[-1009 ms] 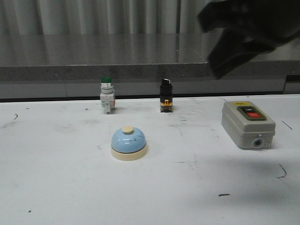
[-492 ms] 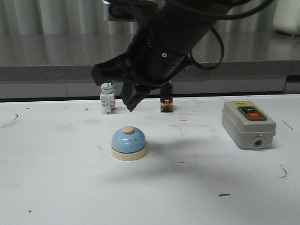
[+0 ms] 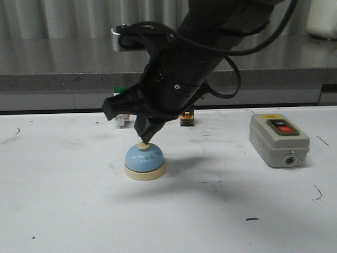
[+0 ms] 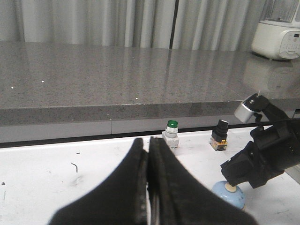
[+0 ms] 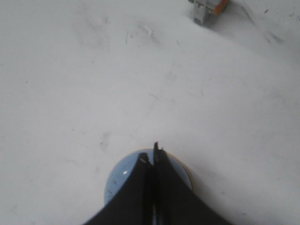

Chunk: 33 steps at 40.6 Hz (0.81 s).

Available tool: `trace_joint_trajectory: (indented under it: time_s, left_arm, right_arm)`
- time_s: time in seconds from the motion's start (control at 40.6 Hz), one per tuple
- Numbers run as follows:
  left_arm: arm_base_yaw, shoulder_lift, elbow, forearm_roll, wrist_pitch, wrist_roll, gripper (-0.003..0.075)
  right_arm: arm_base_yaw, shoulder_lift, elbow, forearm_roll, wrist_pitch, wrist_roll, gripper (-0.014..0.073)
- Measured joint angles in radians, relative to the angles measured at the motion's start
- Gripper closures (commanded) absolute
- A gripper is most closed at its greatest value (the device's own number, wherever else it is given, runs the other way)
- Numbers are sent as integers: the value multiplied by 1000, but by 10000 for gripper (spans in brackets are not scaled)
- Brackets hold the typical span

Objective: Place and press bell with both arms
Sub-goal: 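Lift the right gripper up and away from the bell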

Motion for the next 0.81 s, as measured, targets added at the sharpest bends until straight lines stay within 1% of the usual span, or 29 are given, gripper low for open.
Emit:
trace_joint_trajectory:
  time_s: [0.295, 0.418, 0.517, 0.591, 0.664, 0.812]
  left_arm:
    - [0, 0, 0, 0, 0, 0, 740]
    - [0, 0, 0, 0, 0, 0, 740]
    - [0, 0, 0, 0, 0, 0, 740]
    - [0, 0, 0, 0, 0, 0, 740]
    - [0, 0, 0, 0, 0, 0, 740]
    - [0, 0, 0, 0, 0, 0, 740]
  right_arm:
    - [0, -18, -2, 0, -4, 0, 663]
    - [0, -103, -2, 0, 10, 0, 663]
    - [-12, -183, -2, 0, 52, 0, 663]
    - [-35, -240, 9, 0, 79, 0, 663]
    - [-74, -316, 54, 0, 85, 0, 663]
    - [-193, -501, 219, 0, 91, 0, 663]
